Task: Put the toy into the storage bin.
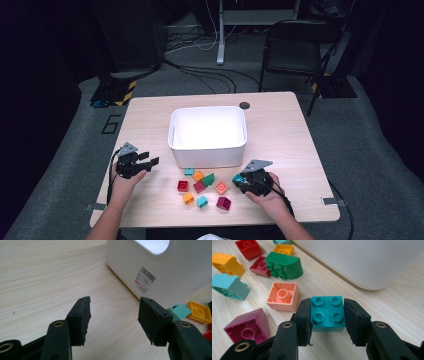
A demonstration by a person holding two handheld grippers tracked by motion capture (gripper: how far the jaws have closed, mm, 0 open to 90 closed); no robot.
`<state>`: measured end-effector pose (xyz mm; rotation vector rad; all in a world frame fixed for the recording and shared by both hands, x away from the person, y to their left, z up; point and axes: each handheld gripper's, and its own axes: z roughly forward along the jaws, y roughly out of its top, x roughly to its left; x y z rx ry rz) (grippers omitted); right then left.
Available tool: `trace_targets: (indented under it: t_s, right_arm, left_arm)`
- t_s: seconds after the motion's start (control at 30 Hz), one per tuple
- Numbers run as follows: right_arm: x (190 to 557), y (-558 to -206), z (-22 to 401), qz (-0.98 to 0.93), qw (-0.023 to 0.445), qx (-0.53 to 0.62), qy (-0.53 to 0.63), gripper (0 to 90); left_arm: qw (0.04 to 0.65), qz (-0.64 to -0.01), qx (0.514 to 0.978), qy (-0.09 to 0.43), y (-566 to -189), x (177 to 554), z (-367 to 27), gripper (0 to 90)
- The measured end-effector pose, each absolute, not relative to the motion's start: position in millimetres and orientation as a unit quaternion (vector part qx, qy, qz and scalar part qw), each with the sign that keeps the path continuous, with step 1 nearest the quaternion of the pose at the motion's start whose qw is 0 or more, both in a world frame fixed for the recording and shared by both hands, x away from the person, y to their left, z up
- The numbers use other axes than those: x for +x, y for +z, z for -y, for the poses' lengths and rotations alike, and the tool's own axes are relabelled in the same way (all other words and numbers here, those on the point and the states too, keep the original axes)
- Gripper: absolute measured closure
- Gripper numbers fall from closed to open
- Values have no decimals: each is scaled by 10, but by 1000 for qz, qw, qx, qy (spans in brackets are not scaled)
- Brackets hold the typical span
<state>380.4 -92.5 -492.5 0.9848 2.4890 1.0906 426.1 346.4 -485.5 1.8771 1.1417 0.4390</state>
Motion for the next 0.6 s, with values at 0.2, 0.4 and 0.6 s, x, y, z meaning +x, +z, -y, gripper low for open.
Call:
trace_targets:
  t_s: [0.2,0.4,0.6]
  right_arm:
    - [3816,-4759,922,-853,119,334,382,582]
    - [3817,-4612,919,-855,108,326,388,582]
    - [3858,-4397,928,-857,100,319,391,583]
  left_arm:
    - [434,-455,758,178,-4859,4255,-3430,431]
    - [432,-454,759,177,-4862,4252,-3428,433]
    - [429,-450,763,176,-4872,4253,-3404,434]
